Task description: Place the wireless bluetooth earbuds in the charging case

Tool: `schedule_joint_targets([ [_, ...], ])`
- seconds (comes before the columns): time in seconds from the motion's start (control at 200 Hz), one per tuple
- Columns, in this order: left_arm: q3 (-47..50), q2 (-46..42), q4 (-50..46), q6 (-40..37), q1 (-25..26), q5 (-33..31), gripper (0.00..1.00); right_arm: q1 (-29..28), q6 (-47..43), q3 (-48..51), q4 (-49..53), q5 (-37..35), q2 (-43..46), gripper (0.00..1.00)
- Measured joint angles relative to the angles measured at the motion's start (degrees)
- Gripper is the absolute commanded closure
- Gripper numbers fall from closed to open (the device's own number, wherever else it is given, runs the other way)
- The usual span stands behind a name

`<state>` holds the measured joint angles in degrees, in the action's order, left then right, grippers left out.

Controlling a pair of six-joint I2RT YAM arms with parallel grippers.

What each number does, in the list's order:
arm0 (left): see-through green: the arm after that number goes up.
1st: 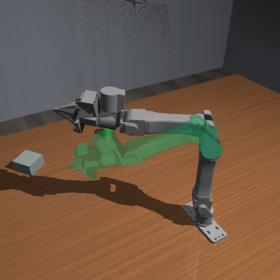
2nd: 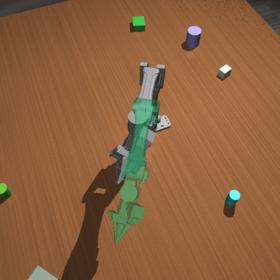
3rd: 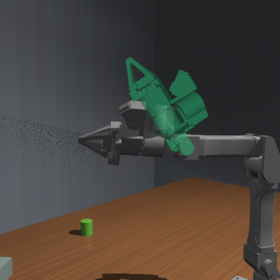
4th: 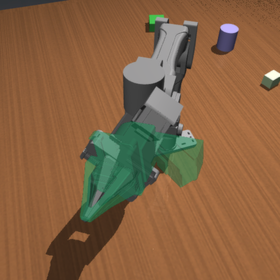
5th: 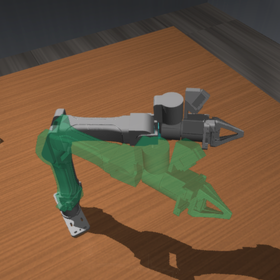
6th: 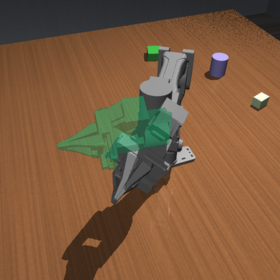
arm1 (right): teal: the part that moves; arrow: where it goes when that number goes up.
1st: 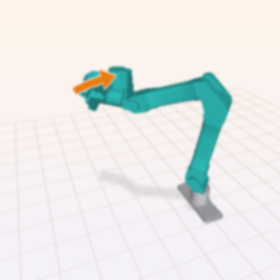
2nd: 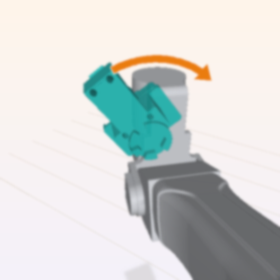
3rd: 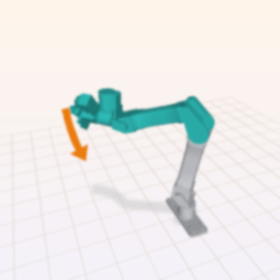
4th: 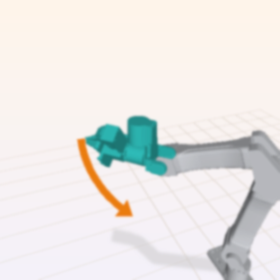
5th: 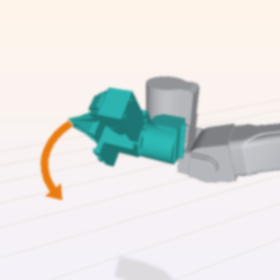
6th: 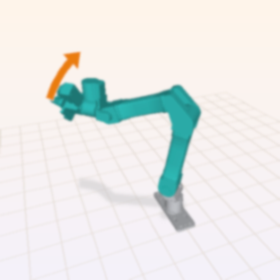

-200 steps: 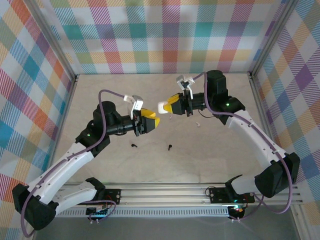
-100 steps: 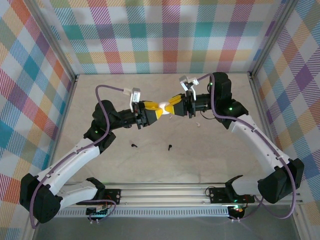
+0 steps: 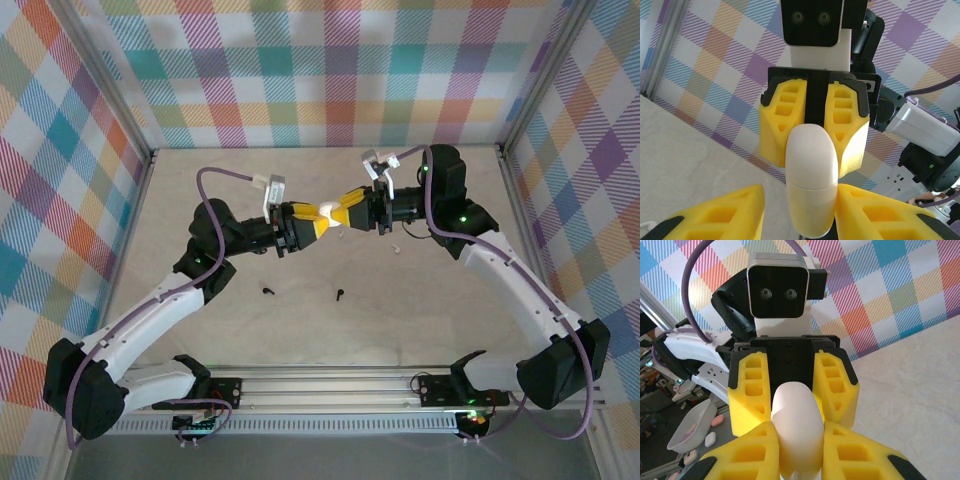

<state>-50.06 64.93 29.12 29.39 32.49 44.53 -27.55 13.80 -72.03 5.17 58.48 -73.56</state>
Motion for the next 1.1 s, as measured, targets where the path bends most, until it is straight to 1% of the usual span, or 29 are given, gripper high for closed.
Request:
schedule_joint_targets([
  [0.1, -0.02, 0.00, 0.04, 0.00, 0.07, 0.02, 0.65, 0.00, 0.57, 0.02, 0.00, -0.15, -0.04, 0.83],
  [0.35, -0.24, 1.64, 1.01, 1.05, 0.46, 0.02, 0.65, 0.00, 0.87, 0.07, -0.66, -0.50, -0.87, 0.84],
  [0.39, -0.28, 1.88, 1.07, 1.20, 0.52, 0.04, 0.70, 0.00, 0.96, 0.07, -0.87, -0.57, -0.92, 0.84],
  [0.45, -0.42, 1.95, 1.25, 1.38, 0.66, 0.35, 0.83, 0.00, 1.01, 0.13, -1.03, -0.90, -0.98, 0.84],
  [0.505, -0.46, 1.92, 1.29, 1.38, 0.70, 0.39, 0.87, 0.20, 0.98, 0.15, -1.29, -0.96, -0.98, 0.84],
  [0.56, -0.55, 1.92, 1.18, 1.05, 0.70, 0.44, 0.90, 0.22, 0.98, 0.15, -1.31, -0.94, -0.98, 0.81],
  [0.625, -0.55, 1.92, 0.96, 0.83, 0.72, 0.39, 0.92, 0.22, 0.87, 0.15, -1.25, -1.14, -0.98, 0.74],
  [0.685, -0.55, 1.88, 0.59, 0.13, 0.74, 0.22, 0.93, 0.17, 0.79, 0.15, -1.03, -1.42, -0.98, 0.72],
  [0.765, -0.55, 1.62, -0.61, -1.29, 0.74, -0.20, 0.96, 0.09, 0.72, 0.15, -0.35, -1.90, -0.98, 0.73],
  [0.815, -0.52, 1.31, -1.51, -2.54, 0.74, -0.24, 1.00, 0.04, 0.55, 0.09, 0.44, -2.21, -0.98, 0.72],
  [1.0, 0.70, -0.26, -4.09, -9.20, 0.72, 0.00, 1.00, -0.44, 0.55, -2.34, 3.76, -3.65, -2.60, 0.64],
  [1.1, 1.16, -0.85, -6.69, -13.55, 1.18, 1.38, 1.00, -0.44, 0.48, -3.10, 4.39, -6.16, -3.61, 0.59],
])
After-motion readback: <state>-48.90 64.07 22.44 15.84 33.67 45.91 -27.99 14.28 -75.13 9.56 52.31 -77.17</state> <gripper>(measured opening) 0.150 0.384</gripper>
